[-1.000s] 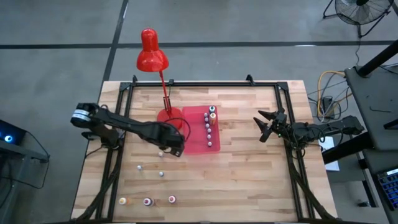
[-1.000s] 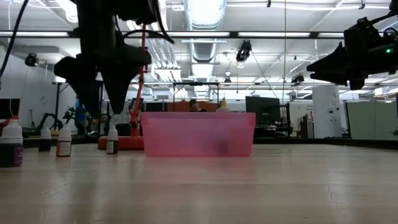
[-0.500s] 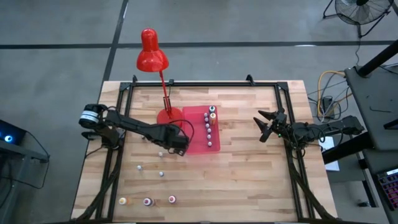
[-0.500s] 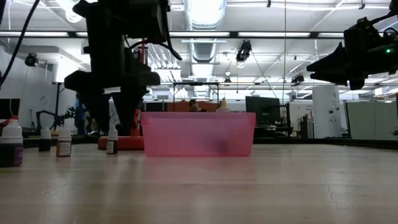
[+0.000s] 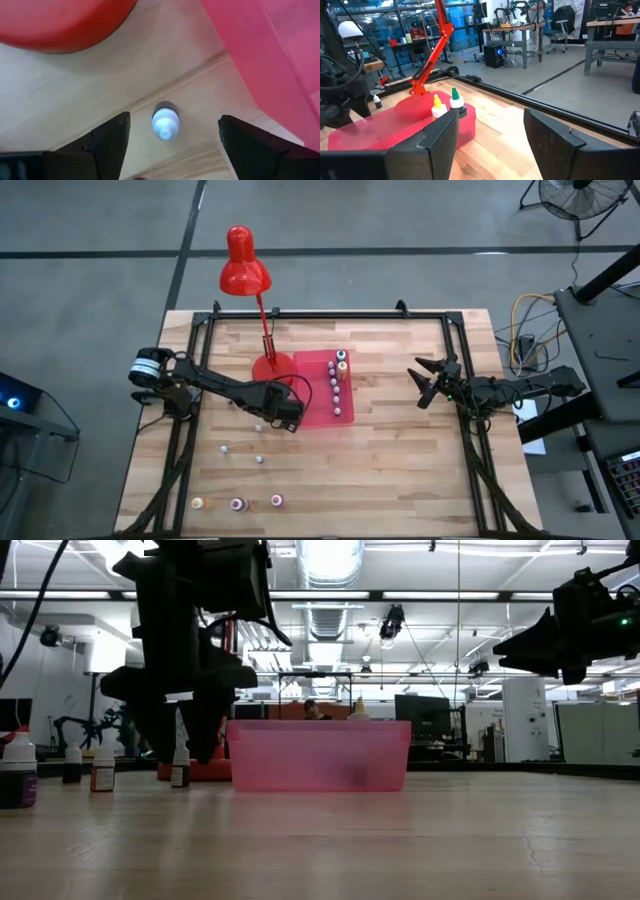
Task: Pick & Place food coloring
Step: Put the small black food coloring bottle into the bin
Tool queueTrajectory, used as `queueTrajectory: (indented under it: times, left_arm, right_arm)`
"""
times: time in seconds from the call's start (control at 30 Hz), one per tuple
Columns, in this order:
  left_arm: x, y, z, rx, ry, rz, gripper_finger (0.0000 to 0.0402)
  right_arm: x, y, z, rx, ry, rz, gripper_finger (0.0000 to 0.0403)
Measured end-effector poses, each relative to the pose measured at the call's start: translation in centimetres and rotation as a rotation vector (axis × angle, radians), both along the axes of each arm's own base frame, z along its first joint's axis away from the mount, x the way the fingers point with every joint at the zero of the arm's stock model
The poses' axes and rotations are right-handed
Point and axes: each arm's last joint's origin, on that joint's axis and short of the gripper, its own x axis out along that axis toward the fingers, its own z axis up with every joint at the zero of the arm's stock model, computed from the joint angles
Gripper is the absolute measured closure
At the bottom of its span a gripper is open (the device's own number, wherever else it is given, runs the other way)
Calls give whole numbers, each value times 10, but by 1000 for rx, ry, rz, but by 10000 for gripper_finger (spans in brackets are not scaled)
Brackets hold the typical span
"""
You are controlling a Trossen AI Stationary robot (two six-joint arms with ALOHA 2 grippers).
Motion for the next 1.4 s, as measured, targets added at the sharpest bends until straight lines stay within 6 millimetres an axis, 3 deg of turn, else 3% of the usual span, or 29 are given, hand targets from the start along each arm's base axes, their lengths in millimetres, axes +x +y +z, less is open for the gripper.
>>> queueTrajectory:
  times: [0.23,0.9,1.0,1.4]
  left_arm:
    - [0,0,-1,-1,1,8,148]
    - [-2,0,0,-7,16,17,359]
    - [-3,0,8,-6,21,14,374]
    - [-10,5,68,34,-21,-12,368]
  right_arm:
    - [0,0,0,1,-1,0,188]
    - [0,0,0,1,0,0,188]
    - [0,0,0,1,-1,0,188]
    - [0,0,0,0,0,-1,188]
